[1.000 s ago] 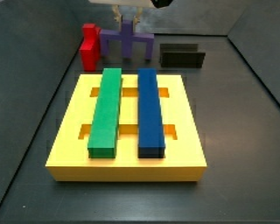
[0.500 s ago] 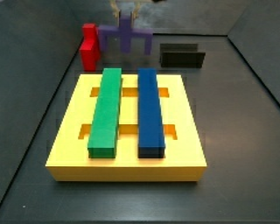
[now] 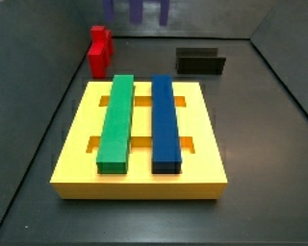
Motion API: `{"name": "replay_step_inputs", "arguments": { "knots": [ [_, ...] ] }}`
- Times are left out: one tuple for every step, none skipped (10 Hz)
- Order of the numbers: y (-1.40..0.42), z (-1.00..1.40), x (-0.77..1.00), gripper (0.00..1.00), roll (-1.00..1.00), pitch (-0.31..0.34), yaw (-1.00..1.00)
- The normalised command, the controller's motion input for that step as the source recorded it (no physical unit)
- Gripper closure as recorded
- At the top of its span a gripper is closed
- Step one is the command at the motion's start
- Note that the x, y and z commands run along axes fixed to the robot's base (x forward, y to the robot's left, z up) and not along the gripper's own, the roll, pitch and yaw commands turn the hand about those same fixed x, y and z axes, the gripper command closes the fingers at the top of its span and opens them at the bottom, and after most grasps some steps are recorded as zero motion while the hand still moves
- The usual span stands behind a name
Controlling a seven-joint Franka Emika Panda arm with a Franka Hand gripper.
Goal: Pick up the purple object. Move up. Move to above the board. Insert the purple object.
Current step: Move to above the board.
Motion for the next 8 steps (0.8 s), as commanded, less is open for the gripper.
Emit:
{"name": "replay_step_inputs", "arguments": {
  "knots": [
    [0.01,1.40,0.00,1.00,-0.05,0.013,-0.01],
    [0.01,0.77,0.04,1.00,-0.07,0.063,-0.01],
    [0.01,0.40,0.05,1.00,-0.06,0.080,-0.01],
    [0.01,0.19,0.05,1.00,-0.06,0.059,-0.01],
    [-1.40,0.21,0.18,1.00,-0.11,0.119,0.12],
    [-1.40,0.20,0.17,1.00,-0.03,0.124,0.11],
    [-1.40,0.20,0.18,1.00,0.02,0.121,0.10],
    [-1.40,0.21,0.19,1.00,-0.04,0.099,0.04]
  ]
}}
